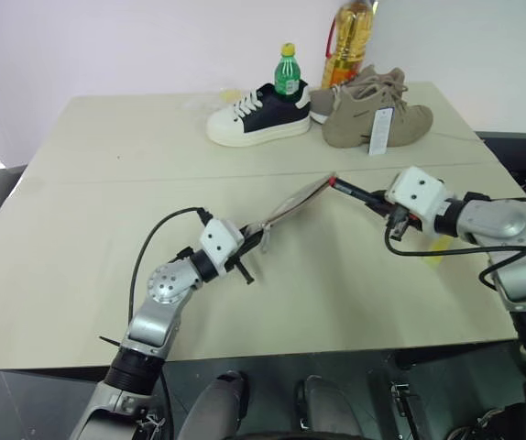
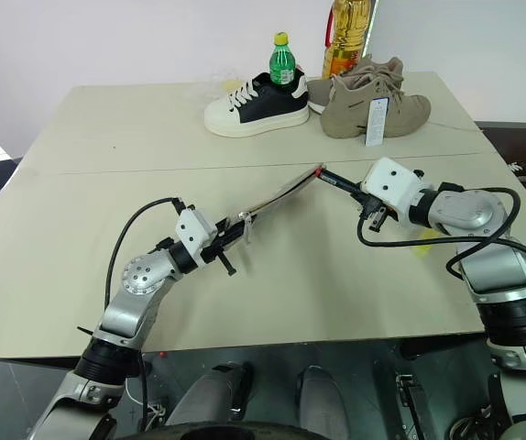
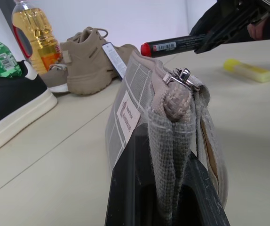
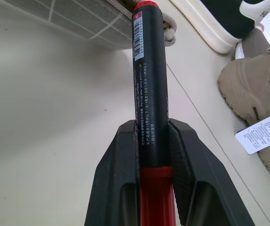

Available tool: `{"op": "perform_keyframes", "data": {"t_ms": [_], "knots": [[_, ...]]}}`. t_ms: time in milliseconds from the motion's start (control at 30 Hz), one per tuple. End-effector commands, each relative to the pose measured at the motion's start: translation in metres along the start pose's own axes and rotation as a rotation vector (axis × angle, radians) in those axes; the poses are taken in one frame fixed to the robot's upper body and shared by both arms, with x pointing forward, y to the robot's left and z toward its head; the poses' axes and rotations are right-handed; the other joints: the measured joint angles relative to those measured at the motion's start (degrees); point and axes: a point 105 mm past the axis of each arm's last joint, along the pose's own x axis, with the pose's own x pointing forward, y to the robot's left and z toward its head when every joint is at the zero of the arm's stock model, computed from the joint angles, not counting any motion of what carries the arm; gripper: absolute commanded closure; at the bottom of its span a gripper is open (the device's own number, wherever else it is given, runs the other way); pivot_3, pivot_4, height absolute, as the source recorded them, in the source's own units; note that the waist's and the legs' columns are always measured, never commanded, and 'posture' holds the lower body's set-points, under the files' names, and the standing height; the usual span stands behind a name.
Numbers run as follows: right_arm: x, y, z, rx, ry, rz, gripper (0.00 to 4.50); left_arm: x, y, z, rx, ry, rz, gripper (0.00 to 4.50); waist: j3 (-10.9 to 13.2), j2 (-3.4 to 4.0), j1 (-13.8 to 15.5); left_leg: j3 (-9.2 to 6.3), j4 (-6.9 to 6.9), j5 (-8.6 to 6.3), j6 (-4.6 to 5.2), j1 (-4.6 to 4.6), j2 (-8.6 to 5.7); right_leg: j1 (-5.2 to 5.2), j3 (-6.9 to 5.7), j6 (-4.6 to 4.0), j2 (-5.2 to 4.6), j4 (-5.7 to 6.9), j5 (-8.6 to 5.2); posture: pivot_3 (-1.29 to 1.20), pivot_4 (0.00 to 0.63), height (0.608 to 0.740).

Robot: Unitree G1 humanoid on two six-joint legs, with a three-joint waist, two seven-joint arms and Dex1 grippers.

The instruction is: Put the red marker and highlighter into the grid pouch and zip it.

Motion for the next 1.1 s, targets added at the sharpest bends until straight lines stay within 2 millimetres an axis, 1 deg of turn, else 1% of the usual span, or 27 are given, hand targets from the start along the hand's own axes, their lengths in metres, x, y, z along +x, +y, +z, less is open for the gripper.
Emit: {"op": "perform_keyframes", "data": {"t_ms": [33,267,367,500,633,933,1033,1067,1100], "knots": [[-0.004,0.001,0.011,-0.086,-0.017,0.005,4.17,0.002,-0.002,0.014,0.036,-0.050,-0.024,4.50,0.00,0.00,0.00,0.00,0.00,0.00,0.00,0.00,0.00,0.00,0.00,0.00,0.00,0.00,0.00,0.00,0.150,0.738],[-0.002,0.003,0.018,-0.105,-0.034,0.018,4.17,0.001,-0.007,0.014,0.031,-0.045,-0.052,4.50,0.00,0.00,0.00,0.00,0.00,0.00,0.00,0.00,0.00,0.00,0.00,0.00,0.00,0.00,0.00,0.00,0.150,0.738],[-0.003,0.008,0.019,-0.159,-0.024,0.046,4.17,0.001,-0.008,0.013,0.036,-0.042,-0.061,4.50,0.00,0.00,-0.01,0.00,0.00,0.00,0.00,0.00,0.00,0.00,0.00,0.00,0.00,0.00,0.00,0.00,0.150,0.738],[-0.003,0.016,0.020,-0.273,-0.009,0.096,4.17,0.001,-0.011,0.014,0.049,-0.038,-0.089,4.50,-0.01,0.01,-0.01,0.00,0.00,0.00,0.00,0.00,0.00,0.00,0.00,0.00,0.00,0.00,0.00,0.00,0.150,0.738],[-0.001,0.023,0.023,-0.328,-0.016,0.128,4.17,-0.001,-0.014,0.012,0.061,-0.029,-0.116,4.50,-0.01,0.01,-0.03,0.00,0.00,0.00,0.00,0.01,0.00,0.00,0.00,0.00,0.00,0.00,0.00,0.00,0.150,0.738],[0.003,0.038,0.040,-0.394,-0.083,0.182,4.17,-0.002,-0.018,0.013,0.065,-0.027,-0.148,4.50,-0.01,0.01,-0.02,0.00,0.01,0.00,0.00,0.01,0.01,0.00,0.01,0.00,0.00,0.01,0.00,0.00,0.150,0.738],[0.003,0.038,0.045,-0.397,-0.098,0.183,4.17,-0.001,-0.018,0.014,0.060,-0.030,-0.153,4.50,-0.01,0.01,-0.02,-0.01,0.01,0.00,0.00,0.01,0.01,0.00,0.01,0.00,0.00,0.01,0.00,0.00,0.150,0.738],[0.002,0.037,0.045,-0.389,-0.092,0.181,4.17,-0.001,-0.016,0.014,0.055,-0.033,-0.148,4.50,-0.01,0.01,0.00,0.00,0.01,0.00,0.00,0.01,0.01,0.00,0.01,0.00,0.00,0.01,0.00,0.00,0.150,0.738],[0.000,0.030,0.040,-0.378,-0.068,0.162,4.17,-0.002,-0.011,0.015,0.033,-0.041,-0.119,4.50,-0.01,0.01,0.01,0.00,0.01,0.00,0.00,0.01,0.01,0.00,0.01,0.00,0.00,0.00,0.00,0.00,0.150,0.738]]}}
